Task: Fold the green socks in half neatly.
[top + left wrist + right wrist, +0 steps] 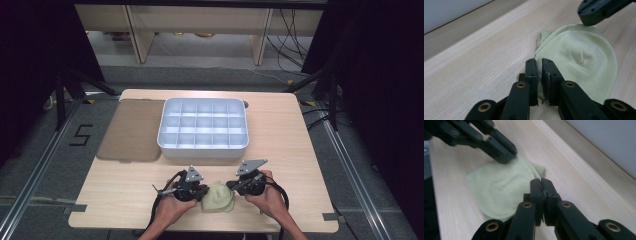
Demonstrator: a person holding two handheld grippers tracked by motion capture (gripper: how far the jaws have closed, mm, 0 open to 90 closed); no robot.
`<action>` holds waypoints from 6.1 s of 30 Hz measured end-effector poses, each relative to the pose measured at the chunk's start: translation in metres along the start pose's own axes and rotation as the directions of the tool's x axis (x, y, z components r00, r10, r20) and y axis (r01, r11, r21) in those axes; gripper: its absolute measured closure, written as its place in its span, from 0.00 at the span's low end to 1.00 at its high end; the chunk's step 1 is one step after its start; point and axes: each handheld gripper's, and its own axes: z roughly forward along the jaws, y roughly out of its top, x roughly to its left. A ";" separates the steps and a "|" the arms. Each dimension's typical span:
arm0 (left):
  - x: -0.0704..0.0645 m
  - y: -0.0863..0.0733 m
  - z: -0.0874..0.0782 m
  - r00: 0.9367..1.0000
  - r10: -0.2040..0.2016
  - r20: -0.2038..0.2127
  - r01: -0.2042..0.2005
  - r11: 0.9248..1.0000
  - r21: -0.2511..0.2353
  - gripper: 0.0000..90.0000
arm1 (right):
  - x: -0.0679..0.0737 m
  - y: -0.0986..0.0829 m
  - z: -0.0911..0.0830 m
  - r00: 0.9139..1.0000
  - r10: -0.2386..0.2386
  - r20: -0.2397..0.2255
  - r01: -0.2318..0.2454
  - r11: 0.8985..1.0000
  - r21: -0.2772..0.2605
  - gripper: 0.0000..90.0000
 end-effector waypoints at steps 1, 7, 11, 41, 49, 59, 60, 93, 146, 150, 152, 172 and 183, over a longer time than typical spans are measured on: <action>0.000 0.000 0.000 1.000 -0.003 0.008 0.003 1.000 -0.003 0.92 | 0.001 0.000 0.000 1.000 -0.007 -0.007 0.007 1.000 -0.006 0.99; 0.000 0.000 0.000 1.000 -0.009 0.008 0.009 1.000 -0.003 0.92 | 0.005 -0.009 0.006 0.998 0.016 -0.057 -0.014 0.999 0.037 0.99; 0.000 0.000 0.001 1.000 -0.018 0.005 0.018 1.000 -0.014 0.91 | 0.001 -0.016 0.007 0.999 0.023 -0.038 -0.022 0.999 0.034 0.99; -0.015 -0.017 -0.034 0.997 -0.058 0.046 0.060 0.997 -0.042 0.72 | 0.009 -0.010 0.001 0.999 0.010 -0.043 -0.009 1.000 0.029 0.97; -0.015 -0.016 -0.023 0.996 -0.081 0.036 0.081 0.997 -0.001 0.67 | 0.010 -0.009 0.003 0.998 -0.002 -0.057 0.003 1.000 0.027 0.96; -0.015 -0.013 -0.012 1.000 -0.012 -0.017 0.013 0.999 0.029 0.73 | 0.012 -0.009 0.003 0.999 0.002 -0.045 -0.001 0.999 0.042 0.96; -0.015 -0.013 -0.011 0.999 -0.013 -0.031 0.014 1.000 0.028 0.73 | 0.011 -0.009 0.005 0.998 -0.013 -0.057 0.016 0.999 0.052 0.96; -0.006 -0.011 -0.014 0.990 -0.137 0.045 0.137 0.990 0.019 0.91 | 0.023 -0.012 0.010 0.997 -0.001 -0.077 0.005 0.999 0.054 0.95; -0.017 0.001 -0.035 1.000 0.006 0.013 -0.006 1.000 0.001 0.91 | 0.004 0.011 0.021 0.999 -0.015 0.035 0.016 0.999 -0.044 0.95; -0.018 0.000 -0.035 1.000 0.005 0.013 -0.005 1.000 -0.001 0.91 | 0.011 0.008 0.003 1.000 -0.015 0.015 0.016 0.999 -0.049 0.95; -0.019 0.000 -0.035 1.000 0.003 0.013 -0.003 1.000 -0.002 0.91 | 0.014 0.002 0.000 1.000 -0.009 0.004 0.009 0.999 -0.032 0.95; -0.052 0.013 -0.029 0.994 0.091 0.067 -0.089 0.995 -0.033 0.91 | 0.012 -0.016 0.011 0.999 0.035 -0.026 -0.035 0.999 0.028 0.94; -0.070 0.015 -0.013 0.985 0.154 0.082 -0.154 0.988 -0.001 0.91 | 0.006 -0.018 0.009 0.996 0.068 -0.053 -0.067 0.997 0.026 0.92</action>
